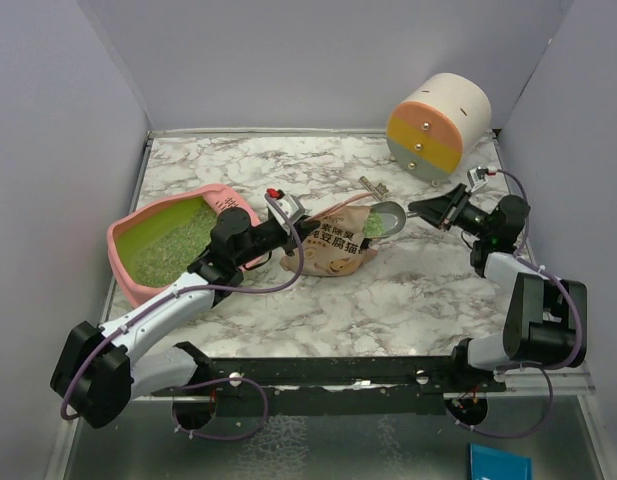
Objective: Fill the litter box with clean litter
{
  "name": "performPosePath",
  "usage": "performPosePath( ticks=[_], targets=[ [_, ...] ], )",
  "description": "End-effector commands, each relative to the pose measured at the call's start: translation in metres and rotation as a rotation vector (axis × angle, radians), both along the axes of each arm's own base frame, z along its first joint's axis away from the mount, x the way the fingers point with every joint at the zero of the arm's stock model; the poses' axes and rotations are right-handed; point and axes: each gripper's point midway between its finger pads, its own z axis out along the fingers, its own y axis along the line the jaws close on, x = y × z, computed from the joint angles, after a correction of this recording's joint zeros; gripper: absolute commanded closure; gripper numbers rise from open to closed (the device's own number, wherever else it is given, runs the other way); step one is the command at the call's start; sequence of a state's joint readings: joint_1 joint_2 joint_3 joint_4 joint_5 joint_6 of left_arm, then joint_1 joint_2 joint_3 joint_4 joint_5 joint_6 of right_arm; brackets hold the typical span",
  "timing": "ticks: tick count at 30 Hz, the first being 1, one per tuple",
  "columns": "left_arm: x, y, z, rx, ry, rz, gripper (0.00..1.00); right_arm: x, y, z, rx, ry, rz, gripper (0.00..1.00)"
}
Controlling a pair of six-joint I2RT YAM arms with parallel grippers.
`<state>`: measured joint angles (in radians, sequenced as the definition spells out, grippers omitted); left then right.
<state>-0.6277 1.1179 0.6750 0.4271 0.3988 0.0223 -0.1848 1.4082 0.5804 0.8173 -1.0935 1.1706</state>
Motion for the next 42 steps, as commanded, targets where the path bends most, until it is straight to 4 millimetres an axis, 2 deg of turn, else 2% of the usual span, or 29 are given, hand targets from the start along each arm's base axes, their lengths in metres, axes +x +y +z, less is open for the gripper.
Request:
performPosePath(
  ticks=[1, 8, 13, 20, 29, 35, 42],
  targets=[
    [0.000, 0.004, 0.037, -0.088, -0.083, 0.018, 0.86, 0.005, -0.013, 0.006, 0.053, 0.001, -0.051, 0.99],
    [-0.002, 0.009, 0.043, -0.097, -0.100, 0.039, 0.75, 0.009, -0.022, 0.012, 0.088, 0.016, -0.099, 0.99],
    [0.000, 0.018, 0.050, -0.106, -0.127, 0.086, 0.71, 0.012, -0.033, 0.017, 0.101, 0.032, -0.142, 0.99],
    [0.005, 0.029, 0.054, -0.112, -0.149, 0.152, 0.71, 0.012, -0.048, 0.022, 0.145, 0.060, -0.185, 0.99],
    [0.000, 0.044, 0.072, -0.147, -0.217, 0.204, 0.71, 0.014, -0.063, 0.030, 0.179, 0.071, -0.247, 0.99],
    [-0.004, 0.055, 0.081, -0.164, -0.253, 0.241, 0.71, 0.023, -0.068, 0.042, 0.191, 0.062, -0.273, 0.99],
    [-0.010, 0.057, 0.084, -0.168, -0.255, 0.228, 0.73, 0.042, -0.080, 0.062, 0.214, 0.041, -0.331, 0.99]
  ],
)
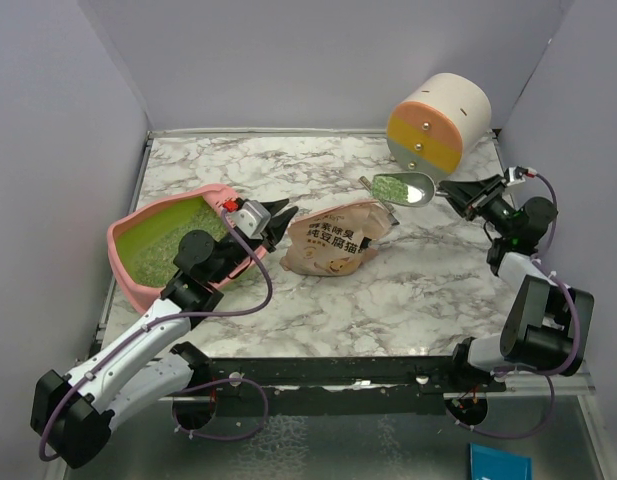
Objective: Fill the litter box with clean litter
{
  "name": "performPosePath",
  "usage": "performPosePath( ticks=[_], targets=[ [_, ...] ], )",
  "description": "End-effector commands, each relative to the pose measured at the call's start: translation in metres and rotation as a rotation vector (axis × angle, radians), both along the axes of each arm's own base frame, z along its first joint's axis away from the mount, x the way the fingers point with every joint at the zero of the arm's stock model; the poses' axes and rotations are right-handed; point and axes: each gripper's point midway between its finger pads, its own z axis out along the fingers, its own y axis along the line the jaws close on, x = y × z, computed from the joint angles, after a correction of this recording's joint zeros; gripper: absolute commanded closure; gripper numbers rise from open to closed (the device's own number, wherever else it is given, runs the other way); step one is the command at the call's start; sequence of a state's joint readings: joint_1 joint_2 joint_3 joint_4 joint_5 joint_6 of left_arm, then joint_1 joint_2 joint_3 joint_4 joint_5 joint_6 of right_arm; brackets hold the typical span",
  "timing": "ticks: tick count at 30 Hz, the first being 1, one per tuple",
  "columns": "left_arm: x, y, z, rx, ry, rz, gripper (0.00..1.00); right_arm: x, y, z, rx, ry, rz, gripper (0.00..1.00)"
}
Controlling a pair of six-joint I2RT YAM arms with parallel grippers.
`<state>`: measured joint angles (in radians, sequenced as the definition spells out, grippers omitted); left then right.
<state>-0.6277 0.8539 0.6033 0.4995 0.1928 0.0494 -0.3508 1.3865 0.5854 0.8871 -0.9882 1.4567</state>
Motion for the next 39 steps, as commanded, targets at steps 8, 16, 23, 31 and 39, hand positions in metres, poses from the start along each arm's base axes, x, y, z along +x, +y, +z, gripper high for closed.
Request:
performPosePath(
  ticks=[8, 16, 23, 31, 39],
  targets=[
    [-0.002, 0.005, 0.007, 0.001, -0.021, 0.013, 0.73, 0.050, -0.016, 0.062, 0.014, -0.096, -0.096, 0.99],
    [-0.006, 0.008, 0.012, -0.001, -0.039, 0.014, 0.75, 0.087, 0.044, 0.077, 0.009, -0.121, -0.004, 0.99],
    [-0.005, 0.013, 0.015, 0.006, -0.039, 0.036, 0.76, 0.108, 0.124, 0.083, 0.005, -0.134, 0.119, 0.99],
    [-0.009, 0.043, 0.032, -0.057, -0.077, 0.158, 0.79, 0.109, 0.245, 0.085, -0.080, -0.190, 0.345, 0.99],
    [-0.013, 0.055, 0.034, -0.048, -0.111, 0.202, 0.80, 0.083, 0.368, 0.080, -0.237, -0.308, 0.593, 0.99]
  ],
)
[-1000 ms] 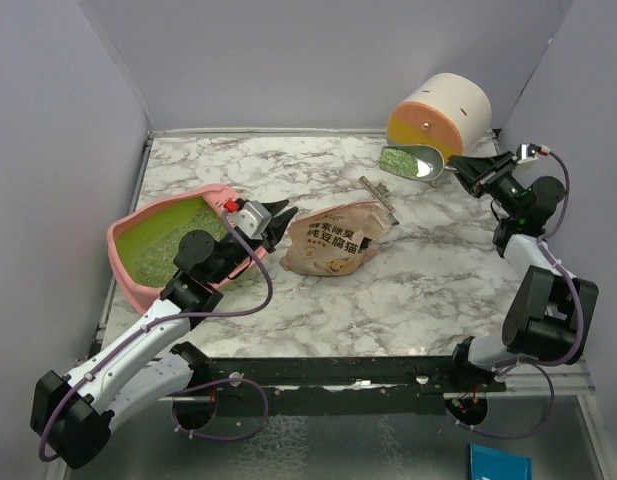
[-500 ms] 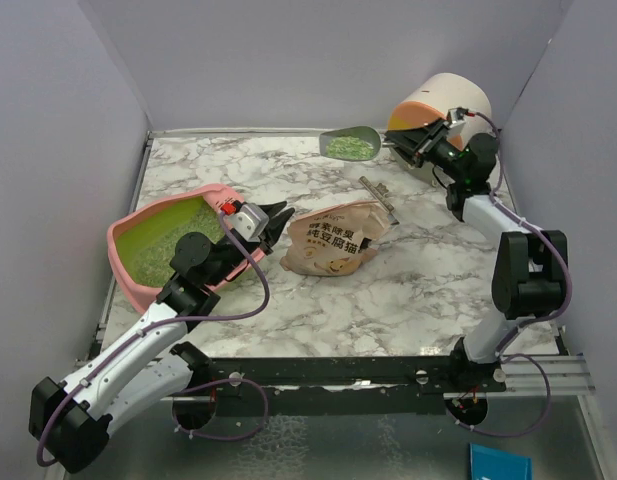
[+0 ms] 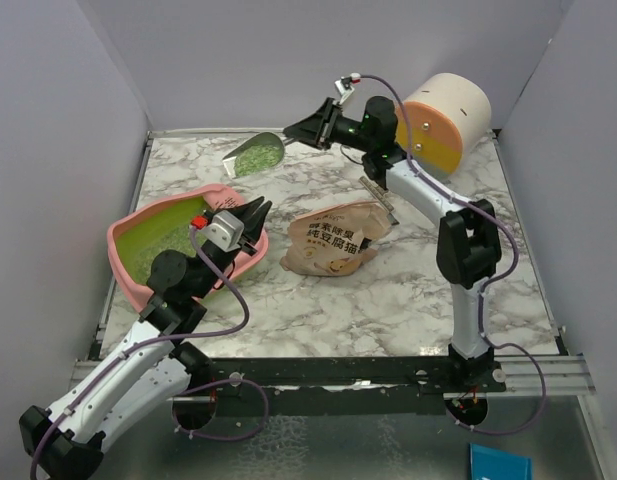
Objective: Fill the litter box with clean litter
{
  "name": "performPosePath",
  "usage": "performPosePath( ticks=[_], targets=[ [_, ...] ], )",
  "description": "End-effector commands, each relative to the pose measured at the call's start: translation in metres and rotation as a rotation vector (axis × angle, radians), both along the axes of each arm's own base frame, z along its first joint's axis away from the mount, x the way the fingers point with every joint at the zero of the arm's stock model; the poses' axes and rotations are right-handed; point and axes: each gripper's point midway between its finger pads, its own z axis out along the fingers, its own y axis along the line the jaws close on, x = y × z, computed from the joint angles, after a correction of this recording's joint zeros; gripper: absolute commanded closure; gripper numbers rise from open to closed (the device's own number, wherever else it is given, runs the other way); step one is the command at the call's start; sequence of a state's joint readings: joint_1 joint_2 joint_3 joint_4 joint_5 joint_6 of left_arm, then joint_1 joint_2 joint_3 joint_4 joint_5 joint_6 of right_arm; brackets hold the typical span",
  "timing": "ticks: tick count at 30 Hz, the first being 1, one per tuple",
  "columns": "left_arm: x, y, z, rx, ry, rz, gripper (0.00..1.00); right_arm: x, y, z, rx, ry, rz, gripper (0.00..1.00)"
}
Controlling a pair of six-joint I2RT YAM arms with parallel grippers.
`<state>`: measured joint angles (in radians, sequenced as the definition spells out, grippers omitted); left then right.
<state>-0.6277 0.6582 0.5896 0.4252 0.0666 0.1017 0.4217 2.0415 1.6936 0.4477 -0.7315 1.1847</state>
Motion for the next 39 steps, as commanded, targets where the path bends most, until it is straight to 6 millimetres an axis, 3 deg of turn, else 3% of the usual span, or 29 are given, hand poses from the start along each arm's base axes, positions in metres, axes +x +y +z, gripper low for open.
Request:
performPosePath(
  ticks=[1, 8, 12, 20, 39],
  targets=[
    [0.004, 0.015, 0.000, -0.003, -0.010, 0.078, 0.81, -0.022, 0.063, 0.006, -0.109, -0.133, 0.116, 0.99],
    [0.002, 0.033, 0.006, -0.044, -0.024, 0.149, 0.81, -0.057, 0.132, -0.005, -0.221, -0.289, 0.253, 0.99],
    [0.001, 0.038, 0.007, -0.062, -0.023, 0.166, 0.82, -0.079, 0.153, -0.010, -0.267, -0.377, 0.290, 0.99],
    [0.003, 0.037, 0.006, -0.061, -0.016, 0.165, 0.82, -0.111, 0.171, -0.003, -0.376, -0.588, 0.275, 0.99],
    [0.007, 0.039, 0.002, -0.064, -0.001, 0.178, 0.82, -0.137, 0.193, 0.013, -0.468, -0.854, 0.159, 0.99]
  ],
)
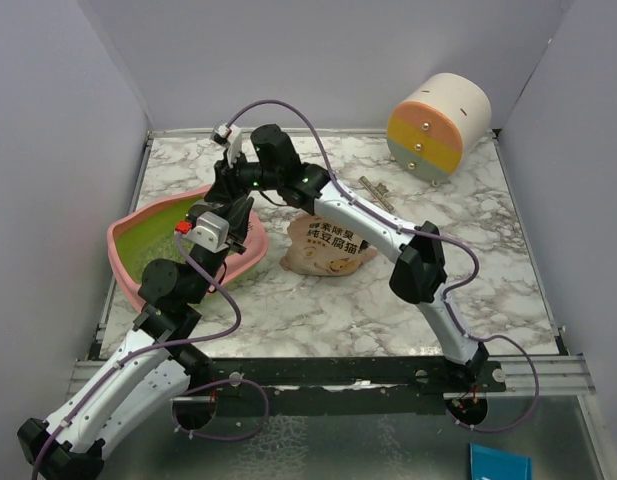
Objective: Fill the litter box with clean litter
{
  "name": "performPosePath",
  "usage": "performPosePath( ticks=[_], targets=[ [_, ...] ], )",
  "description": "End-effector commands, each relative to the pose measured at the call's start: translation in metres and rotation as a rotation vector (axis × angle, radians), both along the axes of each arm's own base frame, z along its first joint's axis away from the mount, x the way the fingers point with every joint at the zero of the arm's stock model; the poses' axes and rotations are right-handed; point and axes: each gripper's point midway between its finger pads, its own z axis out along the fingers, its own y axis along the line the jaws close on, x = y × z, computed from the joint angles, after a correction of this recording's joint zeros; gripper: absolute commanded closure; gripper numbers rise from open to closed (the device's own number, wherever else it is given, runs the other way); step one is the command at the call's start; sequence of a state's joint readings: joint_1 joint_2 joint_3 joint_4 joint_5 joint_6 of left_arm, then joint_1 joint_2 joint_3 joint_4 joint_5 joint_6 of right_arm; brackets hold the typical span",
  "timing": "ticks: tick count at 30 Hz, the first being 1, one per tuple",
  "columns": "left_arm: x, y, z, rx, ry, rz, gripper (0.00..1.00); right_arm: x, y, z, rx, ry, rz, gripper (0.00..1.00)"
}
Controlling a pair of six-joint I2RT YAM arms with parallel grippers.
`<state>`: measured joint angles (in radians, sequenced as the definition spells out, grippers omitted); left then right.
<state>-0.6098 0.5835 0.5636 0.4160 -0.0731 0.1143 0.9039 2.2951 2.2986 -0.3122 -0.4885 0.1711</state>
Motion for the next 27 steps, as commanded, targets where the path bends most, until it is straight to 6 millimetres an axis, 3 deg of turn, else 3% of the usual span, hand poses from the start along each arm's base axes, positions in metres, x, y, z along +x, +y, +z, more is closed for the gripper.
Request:
performPosePath(
  ticks=[1, 9, 14, 17, 18, 20, 22, 25, 27],
  targets=[
    [0.002, 0.005, -0.003, -0.014, 0.010, 0.024, 0.82, -0.009, -0.004, 0.072, 0.120, -0.213, -0.032, 0.99],
    [0.004, 0.001, -0.006, -0.002, 0.017, 0.015, 0.81, -0.005, -0.019, 0.097, 0.207, -0.381, -0.107, 0.99],
    [0.007, 0.000, -0.009, 0.002, 0.029, 0.020, 0.77, 0.023, -0.058, 0.124, 0.240, -0.401, -0.315, 0.99],
    [0.012, -0.005, -0.015, 0.016, 0.049, 0.012, 0.74, 0.059, -0.116, 0.142, 0.333, -0.266, -0.412, 0.99],
    [0.013, -0.008, -0.016, 0.023, 0.054, 0.002, 0.73, 0.073, -0.145, 0.153, 0.389, -0.220, -0.440, 0.99],
    [0.015, -0.015, -0.019, 0.030, 0.071, -0.027, 0.71, 0.100, -0.206, 0.157, 0.478, -0.106, -0.511, 0.99],
    [0.016, -0.024, -0.022, 0.041, 0.081, -0.068, 0.69, 0.121, -0.273, 0.151, 0.558, -0.001, -0.604, 0.99],
    [0.017, -0.035, -0.028, 0.054, 0.103, -0.112, 0.65, 0.129, -0.363, 0.134, 0.632, 0.098, -0.735, 0.99],
    [0.020, -0.040, -0.032, 0.058, 0.121, -0.129, 0.59, 0.125, -0.409, 0.120, 0.623, 0.144, -0.838, 0.99]
  ],
)
